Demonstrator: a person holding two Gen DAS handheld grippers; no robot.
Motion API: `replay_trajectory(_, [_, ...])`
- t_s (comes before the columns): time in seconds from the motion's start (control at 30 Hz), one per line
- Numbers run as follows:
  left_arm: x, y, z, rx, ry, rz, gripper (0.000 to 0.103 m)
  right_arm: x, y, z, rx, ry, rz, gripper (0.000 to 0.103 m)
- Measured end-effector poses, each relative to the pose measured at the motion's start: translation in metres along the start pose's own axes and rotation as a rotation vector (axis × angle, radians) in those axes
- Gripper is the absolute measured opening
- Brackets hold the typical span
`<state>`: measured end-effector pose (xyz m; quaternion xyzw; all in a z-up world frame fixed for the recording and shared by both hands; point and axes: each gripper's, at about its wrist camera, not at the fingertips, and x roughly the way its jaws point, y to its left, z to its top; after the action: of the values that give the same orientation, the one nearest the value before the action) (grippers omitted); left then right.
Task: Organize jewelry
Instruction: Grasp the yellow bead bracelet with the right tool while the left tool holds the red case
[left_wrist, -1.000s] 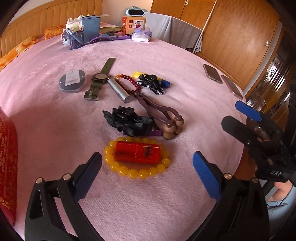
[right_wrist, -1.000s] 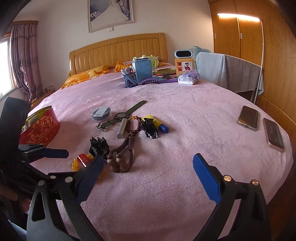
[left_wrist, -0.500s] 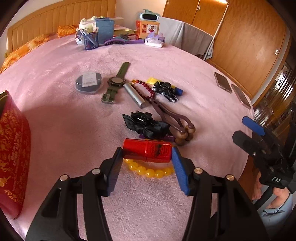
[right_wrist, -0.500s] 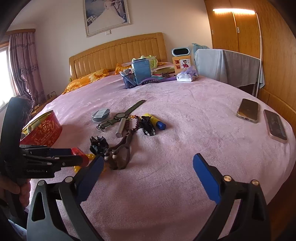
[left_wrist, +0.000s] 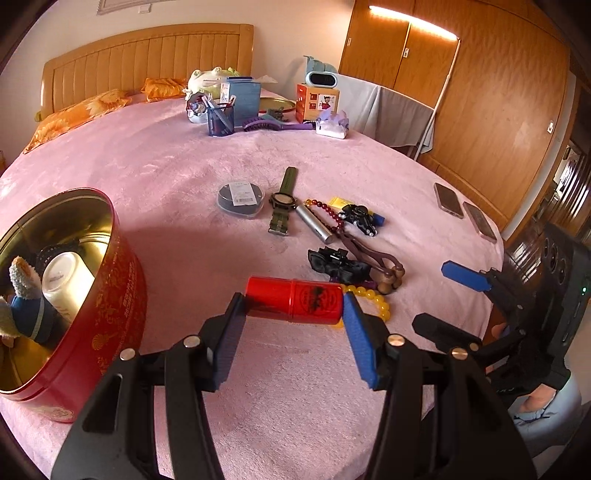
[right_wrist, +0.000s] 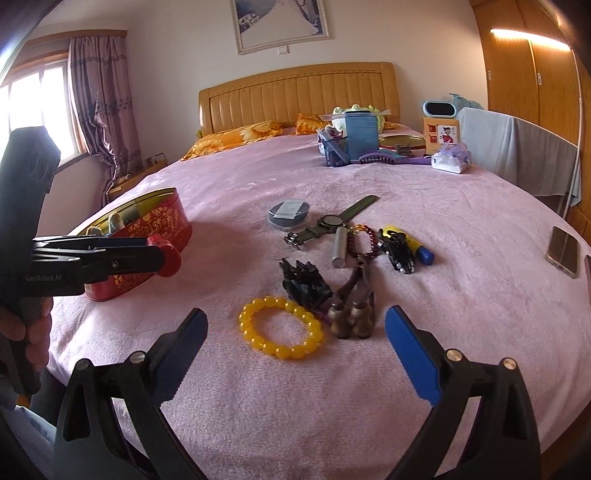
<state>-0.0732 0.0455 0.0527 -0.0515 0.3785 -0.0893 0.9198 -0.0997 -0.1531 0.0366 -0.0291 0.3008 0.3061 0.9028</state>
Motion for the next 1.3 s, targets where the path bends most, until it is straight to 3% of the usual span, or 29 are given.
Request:
replay_trajectory(0.27, [-0.007, 0.012, -0.008, -0.004, -0.004, -0.029, 0.054, 0.033, 0.025, 0.005, -0.024, 0.083, 0.064, 0.098])
replay_trajectory(0.43, [-0.014, 0.019, -0.012, -0.017, -0.012, -0.035, 0.054, 0.063, 0.036, 0.007, -0.063, 0.145, 0.045, 0.097])
replay_trajectory(0.47, [-0.015, 0.02, -0.012, -0.02, -0.014, -0.035, 0.054, 0.072, 0.037, 0.005, -0.067, 0.18, 0.029, 0.091])
replay_trajectory(0.5, [-0.016, 0.021, -0.012, -0.022, -0.016, -0.036, 0.054, 0.081, 0.036, 0.002, -0.064, 0.225, 0.013, 0.077])
replay_trajectory(0.53, [-0.016, 0.022, -0.012, -0.024, -0.017, -0.035, 0.054, 0.089, 0.034, -0.002, -0.055, 0.274, 0.011, 0.051])
replay_trajectory(0.6, [-0.016, 0.023, -0.012, -0.027, -0.018, -0.035, 0.054, 0.092, 0.029, -0.008, -0.028, 0.285, 0.033, 0.043])
replay_trajectory(0.63, [-0.017, 0.024, -0.012, -0.029, -0.019, -0.036, 0.054, 0.089, 0.029, -0.009, -0.03, 0.279, 0.054, 0.024])
replay_trajectory(0.67, [-0.016, 0.024, -0.011, -0.029, -0.019, -0.037, 0.054, 0.086, 0.03, -0.008, -0.031, 0.279, 0.076, 0.012])
replay_trajectory(1.07, [-0.029, 0.023, -0.008, -0.026, -0.049, -0.041, 0.054, -0.008, 0.028, 0.047, 0.007, -0.08, 0.086, 0.012])
replay_trajectory(1.3, [-0.032, 0.023, -0.009, -0.029, -0.055, -0.04, 0.054, -0.019, 0.034, 0.058, -0.004, -0.109, 0.099, 0.012])
